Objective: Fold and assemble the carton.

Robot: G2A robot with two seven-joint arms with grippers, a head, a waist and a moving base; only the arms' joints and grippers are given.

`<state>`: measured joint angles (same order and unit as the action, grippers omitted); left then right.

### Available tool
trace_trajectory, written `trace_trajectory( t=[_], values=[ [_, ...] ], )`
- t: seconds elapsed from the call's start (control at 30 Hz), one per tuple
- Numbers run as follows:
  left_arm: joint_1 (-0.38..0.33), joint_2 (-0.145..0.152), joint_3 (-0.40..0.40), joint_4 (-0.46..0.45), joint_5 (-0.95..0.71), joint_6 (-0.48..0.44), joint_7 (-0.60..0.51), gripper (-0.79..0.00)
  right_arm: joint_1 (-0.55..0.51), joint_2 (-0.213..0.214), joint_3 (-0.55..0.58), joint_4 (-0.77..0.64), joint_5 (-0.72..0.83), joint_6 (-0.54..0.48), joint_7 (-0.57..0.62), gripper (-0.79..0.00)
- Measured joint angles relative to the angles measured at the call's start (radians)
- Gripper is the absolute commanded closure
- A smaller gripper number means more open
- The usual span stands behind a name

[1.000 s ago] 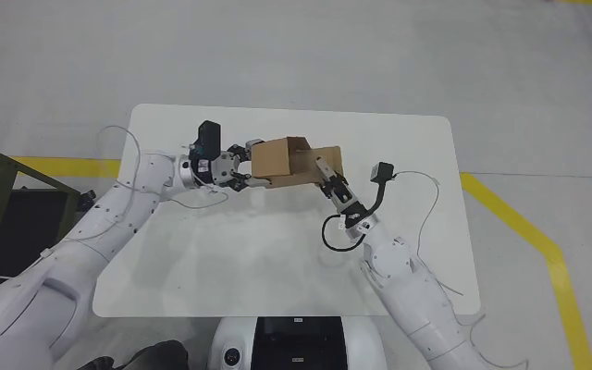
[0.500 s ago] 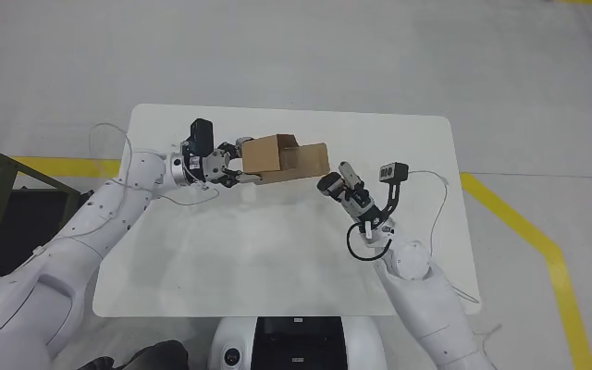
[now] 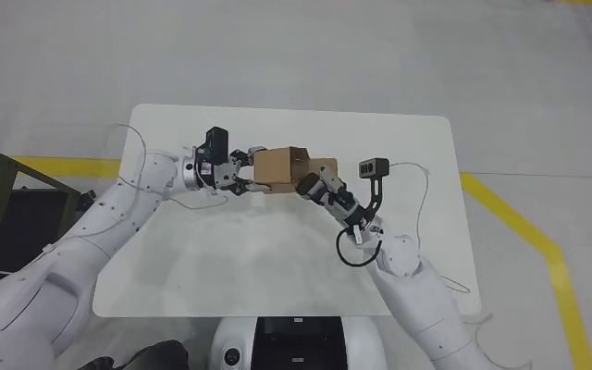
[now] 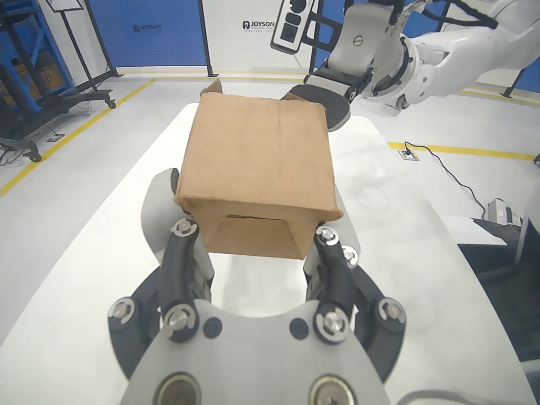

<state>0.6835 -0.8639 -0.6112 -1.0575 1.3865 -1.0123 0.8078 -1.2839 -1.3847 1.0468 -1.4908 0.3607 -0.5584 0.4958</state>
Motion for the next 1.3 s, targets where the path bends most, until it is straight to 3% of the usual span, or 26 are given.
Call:
trace_trajectory(
  t=[0.53, 0.67, 1.0, 1.3],
  values=[
    [-0.008, 0.021, 0.059, -0.048, 0.012, 0.000, 0.000, -0.382, 0.048, -0.012, -0.044, 0.058, 0.085, 0.049, 0.075, -0.785],
    [-0.015, 0.029, 0.065, -0.043, -0.005, 0.000, 0.000, -0.351, 0.034, -0.004, -0.003, 0.041, 0.126, 0.038, 0.094, -0.785],
    [-0.019, 0.045, 0.082, -0.034, -0.046, 0.000, 0.000, -0.366, 0.026, 0.015, 0.105, -0.016, 0.115, 0.048, 0.085, -0.785],
    [-0.014, 0.061, 0.101, -0.083, -0.037, 0.000, 0.000, -0.360, 0.133, -0.005, 0.030, 0.128, 0.046, 0.058, 0.063, -0.785]
  ],
)
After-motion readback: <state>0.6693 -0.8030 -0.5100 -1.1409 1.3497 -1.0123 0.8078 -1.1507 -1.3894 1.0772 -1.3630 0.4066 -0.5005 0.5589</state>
